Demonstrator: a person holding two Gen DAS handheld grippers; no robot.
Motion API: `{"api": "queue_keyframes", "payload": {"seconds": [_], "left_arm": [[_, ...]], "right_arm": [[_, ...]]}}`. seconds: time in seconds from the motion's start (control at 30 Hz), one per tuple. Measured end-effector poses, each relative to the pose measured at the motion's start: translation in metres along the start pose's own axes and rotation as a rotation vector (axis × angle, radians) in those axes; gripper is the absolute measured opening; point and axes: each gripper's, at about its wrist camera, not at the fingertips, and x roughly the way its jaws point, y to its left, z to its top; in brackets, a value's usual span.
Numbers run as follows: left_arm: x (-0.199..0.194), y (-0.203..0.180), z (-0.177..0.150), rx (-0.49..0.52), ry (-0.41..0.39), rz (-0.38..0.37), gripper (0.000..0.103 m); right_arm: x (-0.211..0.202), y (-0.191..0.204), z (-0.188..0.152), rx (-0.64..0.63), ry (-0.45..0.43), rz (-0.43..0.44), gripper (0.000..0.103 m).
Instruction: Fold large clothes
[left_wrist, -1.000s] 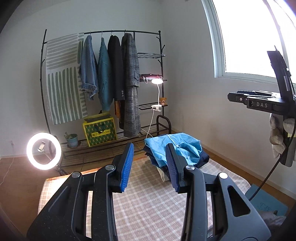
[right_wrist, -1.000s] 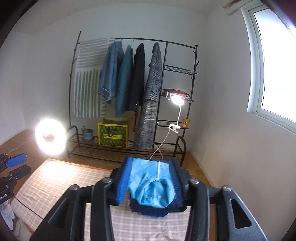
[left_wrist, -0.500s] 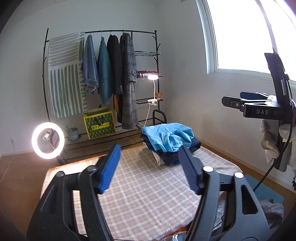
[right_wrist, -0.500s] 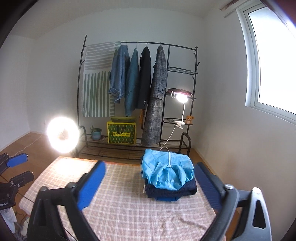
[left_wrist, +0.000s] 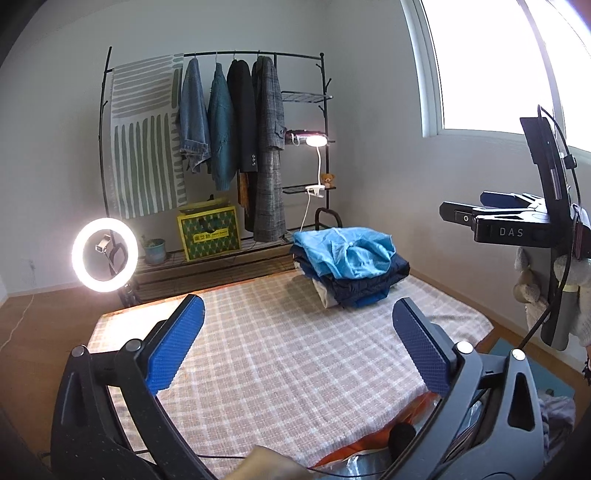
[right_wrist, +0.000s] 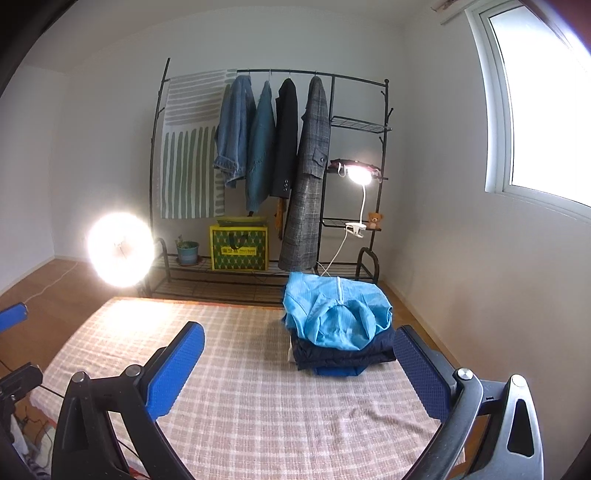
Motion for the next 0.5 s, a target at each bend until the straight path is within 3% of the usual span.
{"api": "queue_keyframes", "payload": {"seconds": [0.37, 0.5], "left_arm": [[0.017, 0.001, -0.036, -0.066, 0.023, 0.040, 0.103], [0.030, 0.004, -0.049, -0.093, 0.070, 0.054, 0.103]], "right_arm": [[0.029, 0.009, -0.048, 0.009, 0.006, -0.033, 0.103], [0.038, 0.009, -0.063, 0.022, -0.008, -0.059, 0.103]]}}
